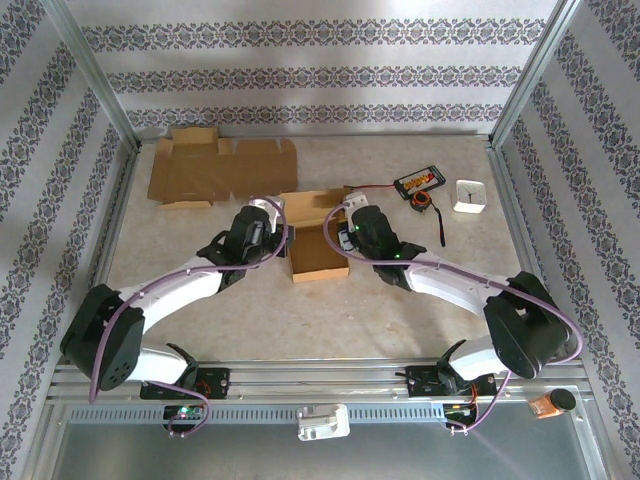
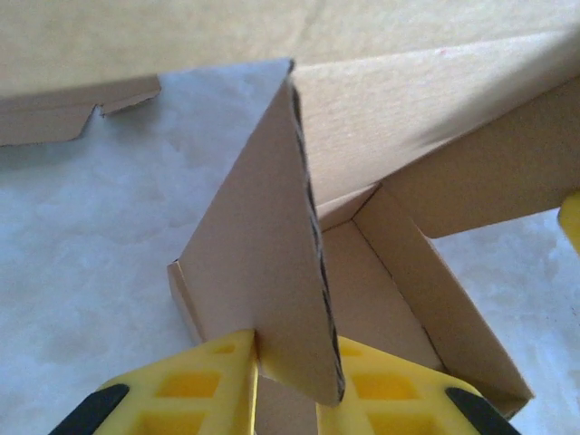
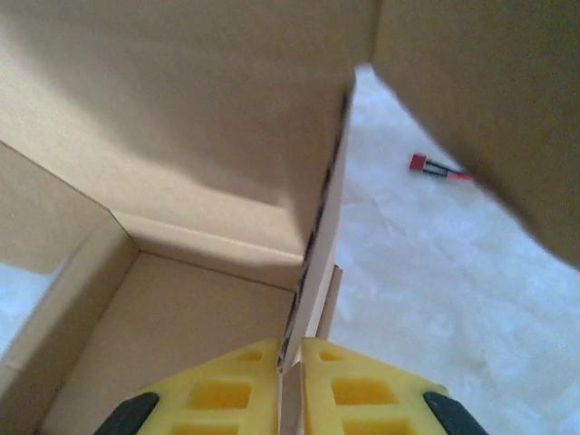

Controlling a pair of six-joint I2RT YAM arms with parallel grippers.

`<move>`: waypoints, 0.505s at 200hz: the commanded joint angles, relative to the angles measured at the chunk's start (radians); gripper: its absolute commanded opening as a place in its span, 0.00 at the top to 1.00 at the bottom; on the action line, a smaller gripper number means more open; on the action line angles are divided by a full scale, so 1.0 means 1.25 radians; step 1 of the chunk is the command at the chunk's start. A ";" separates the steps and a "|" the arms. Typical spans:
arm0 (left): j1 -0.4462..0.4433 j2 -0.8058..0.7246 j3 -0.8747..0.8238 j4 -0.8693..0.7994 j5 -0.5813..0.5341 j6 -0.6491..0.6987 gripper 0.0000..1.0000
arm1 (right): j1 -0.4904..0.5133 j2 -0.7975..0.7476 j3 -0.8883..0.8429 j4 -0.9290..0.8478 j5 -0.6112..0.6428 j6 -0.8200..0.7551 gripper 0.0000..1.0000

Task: Fold the paper box

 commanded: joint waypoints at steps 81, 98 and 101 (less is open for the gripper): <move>-0.032 -0.026 -0.113 0.101 0.060 -0.106 0.76 | 0.021 -0.050 -0.099 0.041 0.011 0.029 0.85; -0.032 -0.059 -0.112 0.084 0.048 -0.082 0.72 | 0.020 -0.084 -0.091 0.009 0.007 0.010 0.76; -0.032 -0.068 -0.111 0.078 0.045 -0.077 0.70 | 0.021 -0.093 -0.090 0.004 0.005 0.005 0.73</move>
